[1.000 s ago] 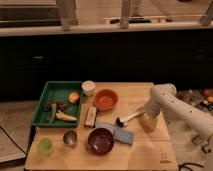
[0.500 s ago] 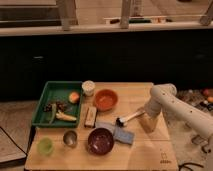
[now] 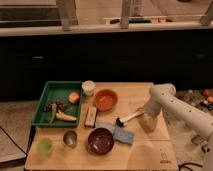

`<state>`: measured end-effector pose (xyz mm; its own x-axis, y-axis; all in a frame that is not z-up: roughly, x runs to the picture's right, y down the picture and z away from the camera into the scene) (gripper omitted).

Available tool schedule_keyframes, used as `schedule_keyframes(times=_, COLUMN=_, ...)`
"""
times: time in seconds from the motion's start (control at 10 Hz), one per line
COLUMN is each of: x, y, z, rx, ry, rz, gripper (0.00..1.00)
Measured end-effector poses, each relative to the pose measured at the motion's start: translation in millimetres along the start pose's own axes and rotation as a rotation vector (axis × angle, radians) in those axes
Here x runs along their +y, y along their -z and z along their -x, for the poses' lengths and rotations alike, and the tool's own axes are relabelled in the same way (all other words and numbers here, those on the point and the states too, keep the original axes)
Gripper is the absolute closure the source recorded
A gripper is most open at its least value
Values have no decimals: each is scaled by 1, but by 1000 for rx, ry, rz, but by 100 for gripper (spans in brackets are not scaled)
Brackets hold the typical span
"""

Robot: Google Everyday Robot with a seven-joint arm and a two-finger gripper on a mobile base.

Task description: Place brush in purple bowl

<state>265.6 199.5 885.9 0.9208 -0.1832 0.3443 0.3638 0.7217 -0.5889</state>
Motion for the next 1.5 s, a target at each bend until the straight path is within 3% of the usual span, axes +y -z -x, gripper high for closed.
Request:
schedule_keyframes(times=0.3, x=-4, y=-3, z=8, rx=5, ry=25, rz=12, gripper=22)
schedule_keyframes(times=0.4, x=-5, y=-2, z=9, rx=5, ry=26, rz=12, gripper=28)
schedule_keyframes(times=1.1, x=-5, y=8, z=12, rx=3, ry=32, rz=14, gripper=96)
schedule_keyframes(times=1.5, x=-9, y=9, z=14, rx=20, ry=46, rz=20, gripper=100)
